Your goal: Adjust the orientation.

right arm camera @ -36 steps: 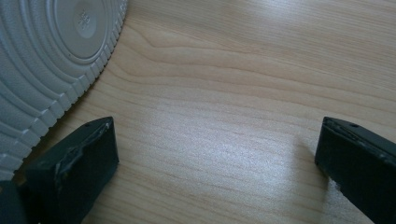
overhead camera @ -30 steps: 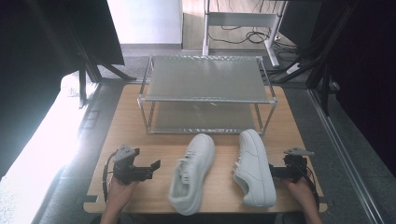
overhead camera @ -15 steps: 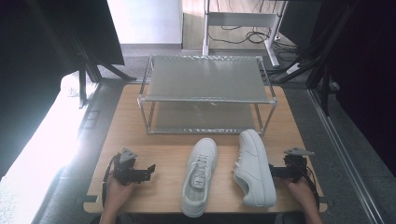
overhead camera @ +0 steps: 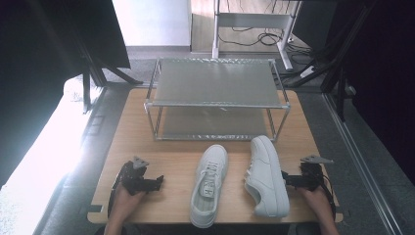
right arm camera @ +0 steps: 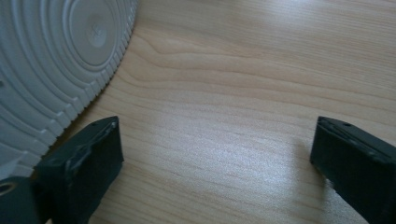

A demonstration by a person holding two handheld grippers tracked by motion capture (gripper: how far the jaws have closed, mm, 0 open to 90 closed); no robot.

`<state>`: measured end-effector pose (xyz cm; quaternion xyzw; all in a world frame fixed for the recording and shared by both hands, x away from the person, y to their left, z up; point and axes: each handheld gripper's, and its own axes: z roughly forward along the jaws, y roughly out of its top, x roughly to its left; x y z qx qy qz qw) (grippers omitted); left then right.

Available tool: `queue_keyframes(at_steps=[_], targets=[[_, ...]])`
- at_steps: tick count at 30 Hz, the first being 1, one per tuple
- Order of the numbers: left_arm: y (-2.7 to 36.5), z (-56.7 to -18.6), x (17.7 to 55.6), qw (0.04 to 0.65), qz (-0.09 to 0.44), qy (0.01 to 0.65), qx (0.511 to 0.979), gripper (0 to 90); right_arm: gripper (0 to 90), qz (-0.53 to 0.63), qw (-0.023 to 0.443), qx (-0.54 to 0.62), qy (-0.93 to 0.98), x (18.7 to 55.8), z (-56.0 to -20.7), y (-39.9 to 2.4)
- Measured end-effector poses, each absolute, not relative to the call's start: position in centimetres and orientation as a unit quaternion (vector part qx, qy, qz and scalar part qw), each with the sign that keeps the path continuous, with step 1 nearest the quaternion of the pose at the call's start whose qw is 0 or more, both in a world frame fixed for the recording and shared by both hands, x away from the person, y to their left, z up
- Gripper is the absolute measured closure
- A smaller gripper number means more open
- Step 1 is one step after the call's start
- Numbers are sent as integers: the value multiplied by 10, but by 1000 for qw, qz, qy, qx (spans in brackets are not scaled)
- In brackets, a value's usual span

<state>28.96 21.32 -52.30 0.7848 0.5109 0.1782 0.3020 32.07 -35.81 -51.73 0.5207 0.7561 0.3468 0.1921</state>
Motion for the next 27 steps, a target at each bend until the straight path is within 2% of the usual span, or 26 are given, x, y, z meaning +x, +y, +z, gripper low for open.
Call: queue_keyframes(at_steps=[11, 17, 27], targets=[[213, -523, 290, 302, 178, 511, 785, 0, 0, 444, 261, 500, 696, 304, -480, -366], [213, -523, 290, 302, 178, 511, 785, 0, 0, 479, 274, 479, 683, 291, -457, -355], [213, -523, 290, 302, 178, 511, 785, 0, 0, 483, 267, 426, 717, 286, -452, -318]])
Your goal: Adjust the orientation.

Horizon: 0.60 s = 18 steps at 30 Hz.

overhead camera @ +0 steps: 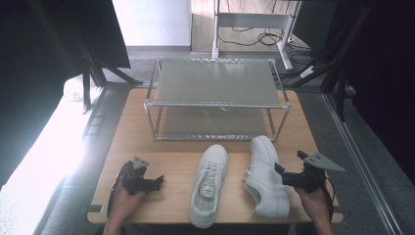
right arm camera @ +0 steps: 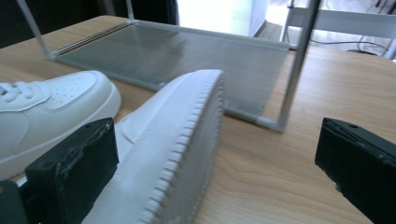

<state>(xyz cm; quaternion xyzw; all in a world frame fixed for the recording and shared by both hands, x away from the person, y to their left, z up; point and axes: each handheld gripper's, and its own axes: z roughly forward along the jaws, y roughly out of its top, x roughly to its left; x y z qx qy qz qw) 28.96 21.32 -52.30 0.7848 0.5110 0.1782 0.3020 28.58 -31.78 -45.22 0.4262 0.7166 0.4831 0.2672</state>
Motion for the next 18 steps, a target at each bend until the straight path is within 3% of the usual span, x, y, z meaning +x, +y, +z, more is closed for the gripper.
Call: queue_keyframes(at_steps=[18], targets=[[213, -523, 290, 302, 178, 511, 785, 0, 0, 470, 249, 426, 732, 289, -461, -316]])
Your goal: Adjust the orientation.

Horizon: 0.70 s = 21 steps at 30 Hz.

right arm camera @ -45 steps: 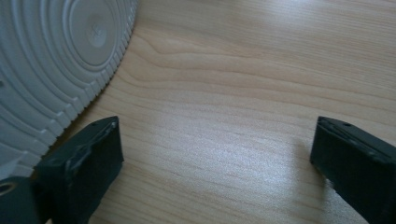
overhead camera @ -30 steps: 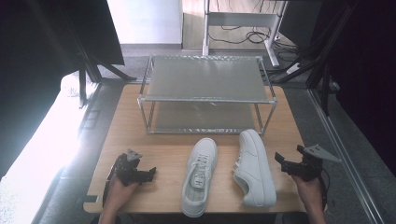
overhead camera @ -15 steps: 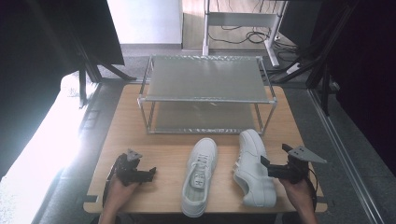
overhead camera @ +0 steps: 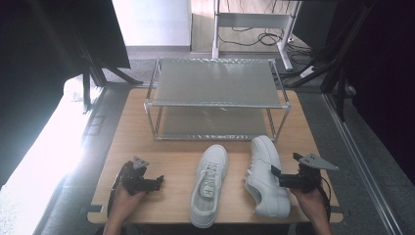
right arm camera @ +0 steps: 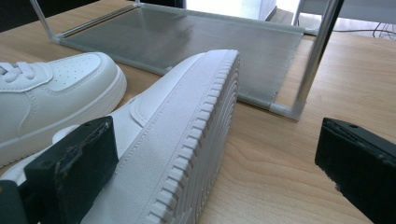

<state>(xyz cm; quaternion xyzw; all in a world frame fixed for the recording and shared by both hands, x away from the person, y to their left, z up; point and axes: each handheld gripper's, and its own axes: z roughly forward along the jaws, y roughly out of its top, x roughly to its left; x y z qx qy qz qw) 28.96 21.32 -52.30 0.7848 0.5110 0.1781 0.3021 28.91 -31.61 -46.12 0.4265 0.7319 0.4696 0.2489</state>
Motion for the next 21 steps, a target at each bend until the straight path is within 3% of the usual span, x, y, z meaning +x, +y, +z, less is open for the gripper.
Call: queue_keyframes(at_steps=[21], targets=[[213, -523, 290, 302, 178, 511, 785, 0, 0, 466, 259, 461, 710, 286, -459, -346]])
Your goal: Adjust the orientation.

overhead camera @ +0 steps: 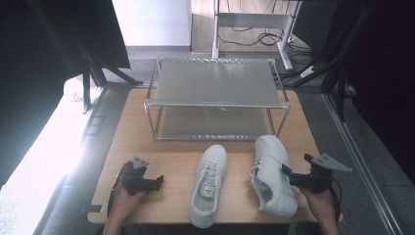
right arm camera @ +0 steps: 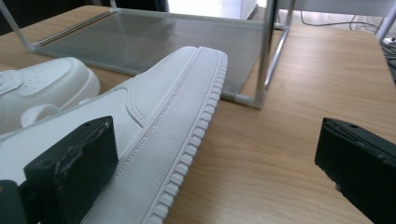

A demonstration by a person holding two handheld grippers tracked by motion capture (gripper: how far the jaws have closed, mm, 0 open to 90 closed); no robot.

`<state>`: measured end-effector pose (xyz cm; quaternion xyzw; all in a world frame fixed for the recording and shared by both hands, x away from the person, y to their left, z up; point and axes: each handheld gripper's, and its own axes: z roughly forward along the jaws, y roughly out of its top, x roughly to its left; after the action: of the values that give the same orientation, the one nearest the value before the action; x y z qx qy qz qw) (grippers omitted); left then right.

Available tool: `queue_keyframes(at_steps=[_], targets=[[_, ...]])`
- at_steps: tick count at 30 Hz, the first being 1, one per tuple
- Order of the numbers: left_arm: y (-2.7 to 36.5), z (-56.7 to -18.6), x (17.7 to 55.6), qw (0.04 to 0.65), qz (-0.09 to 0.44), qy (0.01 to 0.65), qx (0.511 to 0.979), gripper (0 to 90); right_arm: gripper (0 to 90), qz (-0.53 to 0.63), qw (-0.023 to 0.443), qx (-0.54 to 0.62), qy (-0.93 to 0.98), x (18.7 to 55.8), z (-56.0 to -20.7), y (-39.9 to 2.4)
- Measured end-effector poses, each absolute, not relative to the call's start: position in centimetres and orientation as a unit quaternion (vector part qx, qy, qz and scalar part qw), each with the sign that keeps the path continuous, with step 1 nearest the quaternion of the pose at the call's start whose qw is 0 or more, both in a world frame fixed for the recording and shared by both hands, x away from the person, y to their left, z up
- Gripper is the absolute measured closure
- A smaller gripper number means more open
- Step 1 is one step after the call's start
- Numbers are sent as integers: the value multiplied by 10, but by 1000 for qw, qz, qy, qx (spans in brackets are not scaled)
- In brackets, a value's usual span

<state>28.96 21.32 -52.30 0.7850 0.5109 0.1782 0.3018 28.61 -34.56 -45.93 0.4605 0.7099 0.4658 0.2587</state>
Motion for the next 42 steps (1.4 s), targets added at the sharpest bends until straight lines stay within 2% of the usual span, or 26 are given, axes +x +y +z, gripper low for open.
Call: queue_keyframes(at_steps=[10, 14, 17, 19, 20, 23, 35, 39, 42], targets=[[213, -523, 290, 302, 178, 511, 785, 0, 0, 447, 269, 490, 699, 285, -463, -370], [213, -523, 290, 302, 178, 511, 785, 0, 27, 438, 272, 509, 689, 287, -469, -384], [213, -523, 290, 302, 178, 511, 785, 0, 147, 443, 267, 531, 672, 290, -477, -397], [213, -523, 290, 302, 178, 511, 785, 0, 174, 441, 270, 547, 658, 293, -482, -401], [213, -523, 290, 302, 178, 511, 785, 0, 132, 450, 263, 553, 650, 294, -484, -406], [213, -523, 290, 302, 178, 511, 785, 0, 126, 462, 236, 560, 646, 297, -490, -413], [212, -523, 289, 300, 179, 514, 784, 0, 111, 451, 247, 548, 660, 292, -484, -415], [211, -520, 288, 299, 164, 508, 791, 0, 112, 450, 257, 538, 665, 286, -477, -417], [210, -515, 285, 321, 145, 507, 787, 10, 128, 449, 263, 534, 666, 282, -474, -419]])
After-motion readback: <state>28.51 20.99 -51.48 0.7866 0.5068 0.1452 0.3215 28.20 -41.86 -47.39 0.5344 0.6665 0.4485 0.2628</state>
